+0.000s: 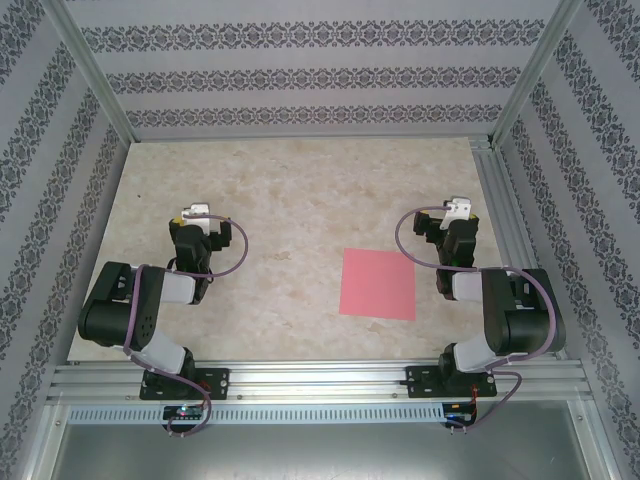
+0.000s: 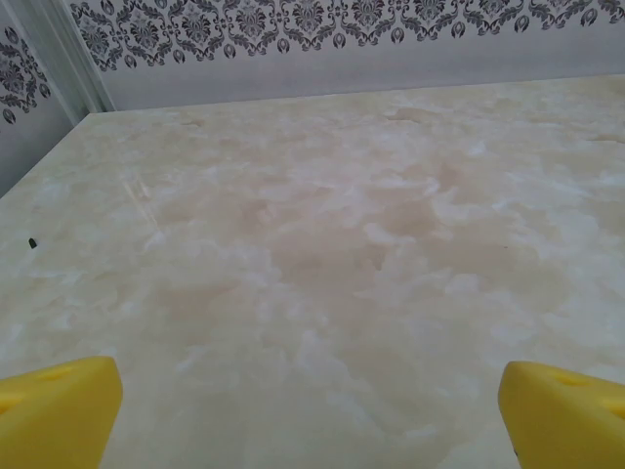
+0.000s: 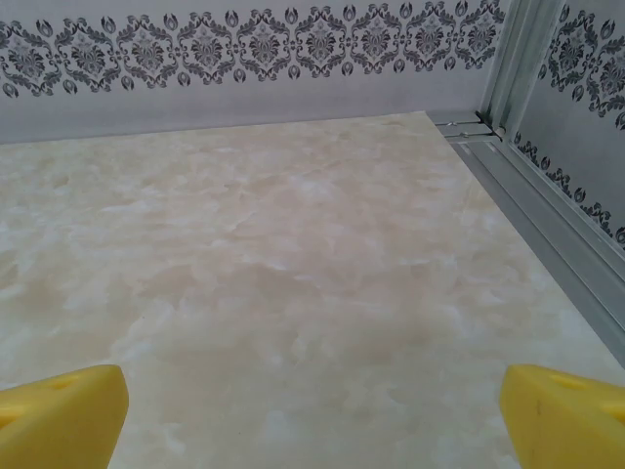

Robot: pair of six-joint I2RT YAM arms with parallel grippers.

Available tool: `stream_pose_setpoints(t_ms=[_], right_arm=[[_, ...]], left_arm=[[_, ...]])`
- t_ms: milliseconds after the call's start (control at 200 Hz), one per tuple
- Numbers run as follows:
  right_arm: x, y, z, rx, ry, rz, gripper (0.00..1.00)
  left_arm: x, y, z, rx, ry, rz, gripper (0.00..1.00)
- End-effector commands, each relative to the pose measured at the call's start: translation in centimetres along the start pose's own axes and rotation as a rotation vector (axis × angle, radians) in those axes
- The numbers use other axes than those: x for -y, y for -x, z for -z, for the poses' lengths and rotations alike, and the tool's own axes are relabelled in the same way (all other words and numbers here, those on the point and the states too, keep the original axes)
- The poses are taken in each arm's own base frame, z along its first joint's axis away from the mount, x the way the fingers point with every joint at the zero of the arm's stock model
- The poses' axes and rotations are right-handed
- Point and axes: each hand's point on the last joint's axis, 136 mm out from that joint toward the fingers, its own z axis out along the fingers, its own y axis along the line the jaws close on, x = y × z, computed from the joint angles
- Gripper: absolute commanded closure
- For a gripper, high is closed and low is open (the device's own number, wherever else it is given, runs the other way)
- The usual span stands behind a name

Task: Fold a paper plane with a square sheet of paper (fold left side to right side)
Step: Pick up the square sheet of paper from the center of the table.

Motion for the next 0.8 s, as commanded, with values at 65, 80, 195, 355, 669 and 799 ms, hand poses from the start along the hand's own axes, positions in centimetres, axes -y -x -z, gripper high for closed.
stream_pose_setpoints(t_ms=[65,80,195,355,669,799], right_arm=[[-0.1,1.2,0.0,0.040,0.014,0.009,0.02],[-0.1,1.2,0.0,0.040,0.013,0.010,0.02],[-0.1,1.2,-0.1,0.040,0.012,0.008,0.02],[-0.1,1.2,-0.1,0.041,0.014,0.008,0.02],[-0.1,1.3,0.0,0.042,0.018,0.005,0.02],[-0.2,2.6,0.0,0.034,0.019,0.005,0.02]], left_arm=[[0.1,0.5,-0.2,0.004,-0.014,0.014,0.00],[0.1,0.5,-0.2,0.004,-0.014,0.013,0.00],[0.1,0.4,-0.1,0.003,-0.014,0.013,0.00],[0.1,0.5,-0.2,0.005,-0.015,0.014,0.00],[-0.4,1.6,0.2,0.002,0.009,0.022,0.00],[-0.8,5.2,1.5,-0.079,0.015,0.069,0.00]])
